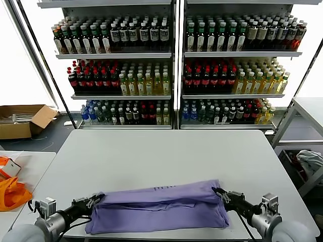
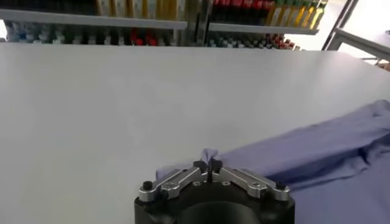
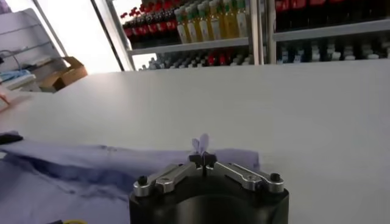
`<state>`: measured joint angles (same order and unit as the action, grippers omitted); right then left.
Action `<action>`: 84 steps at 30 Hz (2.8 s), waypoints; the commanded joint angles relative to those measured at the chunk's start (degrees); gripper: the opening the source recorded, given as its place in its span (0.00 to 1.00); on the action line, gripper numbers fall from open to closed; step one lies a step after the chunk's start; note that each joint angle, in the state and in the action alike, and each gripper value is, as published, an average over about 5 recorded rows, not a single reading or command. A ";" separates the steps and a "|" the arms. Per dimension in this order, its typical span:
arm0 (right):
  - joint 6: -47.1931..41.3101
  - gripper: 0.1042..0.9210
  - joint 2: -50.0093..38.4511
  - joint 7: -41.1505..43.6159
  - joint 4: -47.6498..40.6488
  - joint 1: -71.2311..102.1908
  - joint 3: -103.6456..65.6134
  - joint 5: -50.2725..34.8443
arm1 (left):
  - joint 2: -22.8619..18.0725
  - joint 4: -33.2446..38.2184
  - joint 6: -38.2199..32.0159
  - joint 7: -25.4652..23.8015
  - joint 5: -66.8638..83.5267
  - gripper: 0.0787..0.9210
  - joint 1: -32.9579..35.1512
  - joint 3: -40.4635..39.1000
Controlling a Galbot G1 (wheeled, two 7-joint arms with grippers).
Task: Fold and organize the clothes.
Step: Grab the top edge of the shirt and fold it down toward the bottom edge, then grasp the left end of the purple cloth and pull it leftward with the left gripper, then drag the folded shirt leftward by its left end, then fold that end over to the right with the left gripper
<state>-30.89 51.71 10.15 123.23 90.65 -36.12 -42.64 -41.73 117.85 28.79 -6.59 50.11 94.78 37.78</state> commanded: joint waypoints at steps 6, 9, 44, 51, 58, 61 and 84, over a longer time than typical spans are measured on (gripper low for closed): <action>14.93 0.35 2.15 1.07 -1.15 1.49 -3.79 4.86 | -6.01 4.12 -1.14 4.72 -2.29 0.27 8.23 9.06; 22.07 0.45 3.65 3.07 -3.95 0.07 -4.48 5.32 | -8.92 5.47 -4.03 8.10 -3.18 0.37 8.03 7.84; 31.76 0.88 5.04 7.14 -8.44 0.92 -2.09 4.33 | -17.94 3.58 -11.33 23.95 -10.58 0.43 9.57 -10.83; 31.20 0.88 5.03 6.87 -8.23 1.09 -2.48 4.27 | -14.84 3.05 -13.04 21.98 -9.73 0.19 8.04 -8.06; 30.87 0.88 5.77 6.62 -7.37 1.58 -3.00 4.21 | -10.30 0.87 -15.05 20.01 -6.01 0.02 4.54 1.28; 30.64 0.88 5.97 6.46 -6.87 1.54 -3.19 4.19 | -7.44 -3.39 -15.07 18.18 -2.36 0.02 1.67 8.47; 31.03 0.88 7.56 6.17 -5.08 2.87 -3.56 4.30 | 6.40 -5.38 -13.88 4.37 0.23 0.02 -1.84 18.81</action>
<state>0.13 58.83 16.37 117.45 92.63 -39.46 -38.38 -36.30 102.82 12.93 0.14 48.25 96.39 56.52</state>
